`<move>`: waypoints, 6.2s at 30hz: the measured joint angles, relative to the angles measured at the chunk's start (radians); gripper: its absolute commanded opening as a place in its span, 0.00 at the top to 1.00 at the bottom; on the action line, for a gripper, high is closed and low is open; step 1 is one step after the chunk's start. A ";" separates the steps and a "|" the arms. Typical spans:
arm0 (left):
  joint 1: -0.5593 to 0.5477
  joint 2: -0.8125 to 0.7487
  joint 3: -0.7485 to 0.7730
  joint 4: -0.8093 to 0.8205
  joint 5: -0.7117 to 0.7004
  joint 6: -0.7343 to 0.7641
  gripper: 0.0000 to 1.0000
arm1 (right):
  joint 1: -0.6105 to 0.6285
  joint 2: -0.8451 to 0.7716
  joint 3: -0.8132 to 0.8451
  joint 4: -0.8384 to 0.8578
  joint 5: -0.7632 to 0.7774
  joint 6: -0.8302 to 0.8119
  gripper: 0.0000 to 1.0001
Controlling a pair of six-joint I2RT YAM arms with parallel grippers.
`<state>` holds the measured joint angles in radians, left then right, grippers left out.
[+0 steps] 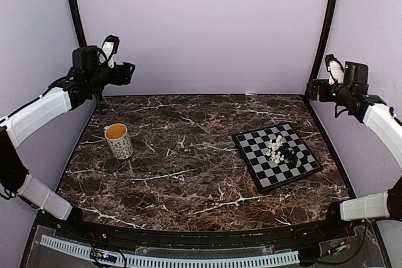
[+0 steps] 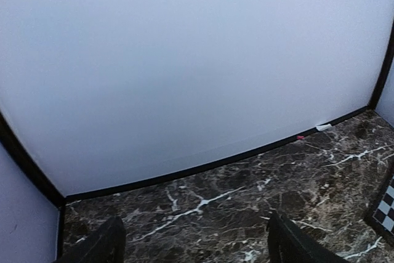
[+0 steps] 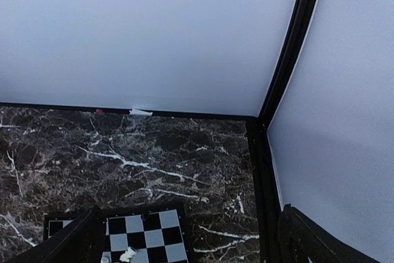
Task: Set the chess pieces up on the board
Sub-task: Move the chessboard to the center of the board, then pick up the knight from the chessboard.
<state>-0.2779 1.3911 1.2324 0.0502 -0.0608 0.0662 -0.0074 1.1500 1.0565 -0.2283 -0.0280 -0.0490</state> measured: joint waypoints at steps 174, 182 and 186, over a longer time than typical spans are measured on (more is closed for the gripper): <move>-0.512 0.048 -0.321 -0.124 0.216 -0.336 0.30 | 0.397 0.145 -0.261 -0.314 -0.177 -0.578 0.26; -0.513 0.252 -0.097 -0.117 0.233 -0.103 0.48 | 0.280 -0.036 -0.419 -0.285 -0.183 -0.544 0.13; -0.515 0.383 0.013 -0.123 0.281 -0.050 0.49 | 0.198 -0.071 -0.442 -0.241 -0.213 -0.541 0.18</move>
<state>-0.7933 1.7744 1.2453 -0.0731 0.2203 0.0162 0.1902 1.0786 0.6147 -0.4690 -0.2409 -0.5896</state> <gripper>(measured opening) 0.502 0.851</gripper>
